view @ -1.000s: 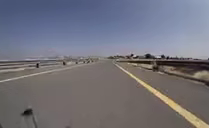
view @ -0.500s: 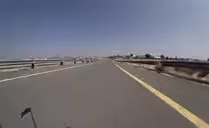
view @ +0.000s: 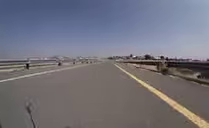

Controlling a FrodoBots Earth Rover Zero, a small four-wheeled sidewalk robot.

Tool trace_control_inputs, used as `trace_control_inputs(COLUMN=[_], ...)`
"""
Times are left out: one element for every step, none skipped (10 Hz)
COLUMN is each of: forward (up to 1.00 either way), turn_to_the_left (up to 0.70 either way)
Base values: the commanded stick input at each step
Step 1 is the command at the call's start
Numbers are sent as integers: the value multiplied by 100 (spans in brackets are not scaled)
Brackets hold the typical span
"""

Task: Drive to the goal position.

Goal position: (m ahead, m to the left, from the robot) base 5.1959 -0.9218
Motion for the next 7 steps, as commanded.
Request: trace_control_inputs(forward=[100,100,100,100,100,100,100], turn_to_the_left=[0,0,0,0,0,0,0])
